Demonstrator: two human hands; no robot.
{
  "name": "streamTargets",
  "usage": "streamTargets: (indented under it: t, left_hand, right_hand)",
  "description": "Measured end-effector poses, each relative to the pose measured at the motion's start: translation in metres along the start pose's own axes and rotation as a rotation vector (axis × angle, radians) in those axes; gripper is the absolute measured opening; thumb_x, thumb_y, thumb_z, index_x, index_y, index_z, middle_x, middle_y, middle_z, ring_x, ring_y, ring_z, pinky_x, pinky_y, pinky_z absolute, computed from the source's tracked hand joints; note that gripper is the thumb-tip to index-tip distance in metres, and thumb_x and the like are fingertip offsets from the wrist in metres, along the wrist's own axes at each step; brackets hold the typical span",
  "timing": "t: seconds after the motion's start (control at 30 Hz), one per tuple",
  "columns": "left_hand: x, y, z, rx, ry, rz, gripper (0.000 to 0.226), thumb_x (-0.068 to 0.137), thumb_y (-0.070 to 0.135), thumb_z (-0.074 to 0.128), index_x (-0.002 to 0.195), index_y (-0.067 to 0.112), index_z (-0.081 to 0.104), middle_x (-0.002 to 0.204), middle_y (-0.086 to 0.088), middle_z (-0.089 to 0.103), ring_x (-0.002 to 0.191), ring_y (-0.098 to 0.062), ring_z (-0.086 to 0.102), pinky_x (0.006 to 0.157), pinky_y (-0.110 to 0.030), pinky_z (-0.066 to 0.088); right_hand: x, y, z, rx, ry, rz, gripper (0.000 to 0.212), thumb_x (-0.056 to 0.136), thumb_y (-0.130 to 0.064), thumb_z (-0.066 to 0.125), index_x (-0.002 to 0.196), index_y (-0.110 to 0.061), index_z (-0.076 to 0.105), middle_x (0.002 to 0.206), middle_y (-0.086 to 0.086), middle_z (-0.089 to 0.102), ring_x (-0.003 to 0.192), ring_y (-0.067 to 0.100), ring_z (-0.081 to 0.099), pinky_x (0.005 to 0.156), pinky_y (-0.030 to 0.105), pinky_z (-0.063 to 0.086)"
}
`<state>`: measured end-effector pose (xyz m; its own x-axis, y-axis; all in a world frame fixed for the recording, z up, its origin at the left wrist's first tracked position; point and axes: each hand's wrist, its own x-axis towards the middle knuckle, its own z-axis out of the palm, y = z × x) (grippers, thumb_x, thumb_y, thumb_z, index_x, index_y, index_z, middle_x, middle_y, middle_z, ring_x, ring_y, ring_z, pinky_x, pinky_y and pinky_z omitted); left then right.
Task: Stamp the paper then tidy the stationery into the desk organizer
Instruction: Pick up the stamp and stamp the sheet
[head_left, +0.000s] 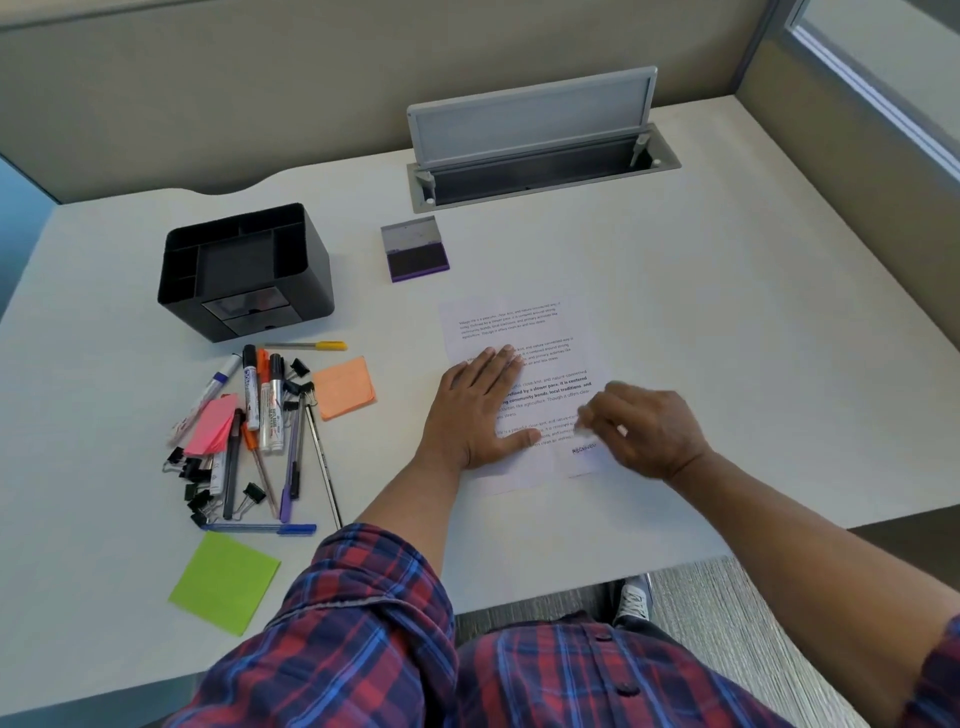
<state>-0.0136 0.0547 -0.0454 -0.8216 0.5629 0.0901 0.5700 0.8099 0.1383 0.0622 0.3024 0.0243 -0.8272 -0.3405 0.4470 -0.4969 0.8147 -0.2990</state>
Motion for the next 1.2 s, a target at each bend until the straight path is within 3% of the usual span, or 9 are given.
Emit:
streamTargets:
  t: [0.17, 0.47, 0.7, 0.97, 1.2]
  left_hand:
    - [-0.001, 0.000, 0.000, 0.001, -0.009, -0.005, 0.099, 0.083, 0.084, 0.038, 0.160, 0.023, 0.025, 0.168, 0.004, 0.020, 0.154, -0.017, 0.018, 0.119, -0.042, 0.022]
    - [0.000, 0.002, -0.003, 0.000, -0.059, -0.006, 0.100, 0.083, 0.084, 0.035, 0.161, 0.024, 0.019, 0.169, 0.004, 0.014, 0.155, -0.017, 0.012, 0.122, -0.041, 0.016]
    - [0.002, 0.004, -0.006, -0.027, -0.105, -0.018, 0.100, 0.084, 0.081, 0.042, 0.162, 0.025, 0.012, 0.170, 0.006, 0.006, 0.156, -0.016, 0.006, 0.123, -0.042, 0.012]
    - [0.003, 0.005, -0.009, -0.062, -0.140, -0.038, 0.102, 0.083, 0.080, 0.044, 0.162, 0.025, 0.009, 0.170, 0.006, 0.002, 0.156, -0.015, 0.002, 0.124, -0.042, 0.008]
    - [0.002, 0.002, -0.015, -0.128, -0.105, -0.032, 0.089, 0.092, 0.065, 0.049, 0.161, 0.019, 0.019, 0.169, 0.003, 0.010, 0.155, -0.014, 0.009, 0.124, -0.037, 0.009]
  right_hand:
    - [0.030, 0.019, -0.026, 0.048, 0.140, 0.151, 0.034, 0.101, -0.024, 0.050, 0.072, -0.019, 0.068, 0.076, -0.009, 0.072, 0.062, 0.020, 0.067, 0.048, 0.036, 0.050]
    - [0.023, 0.016, -0.009, 0.026, 0.114, 0.192, 0.037, 0.101, -0.031, 0.047, 0.074, -0.015, 0.066, 0.077, -0.008, 0.069, 0.062, 0.020, 0.064, 0.049, 0.033, 0.048]
    - [0.017, 0.010, 0.007, 0.043, 0.126, 0.237, 0.029, 0.101, -0.035, 0.043, 0.081, -0.030, 0.062, 0.083, -0.014, 0.065, 0.066, 0.012, 0.059, 0.050, 0.026, 0.041]
    - [0.014, -0.005, 0.025, 0.117, 0.103, 0.310, 0.019, 0.101, -0.043, 0.039, 0.092, -0.037, 0.054, 0.084, -0.011, 0.061, 0.067, 0.015, 0.061, 0.053, 0.033, 0.050]
    - [0.021, -0.008, 0.037, 0.192, 0.105, 0.340, 0.035, 0.100, -0.052, 0.038, 0.094, -0.028, 0.063, 0.086, -0.011, 0.058, 0.068, 0.013, 0.055, 0.057, 0.031, 0.049]
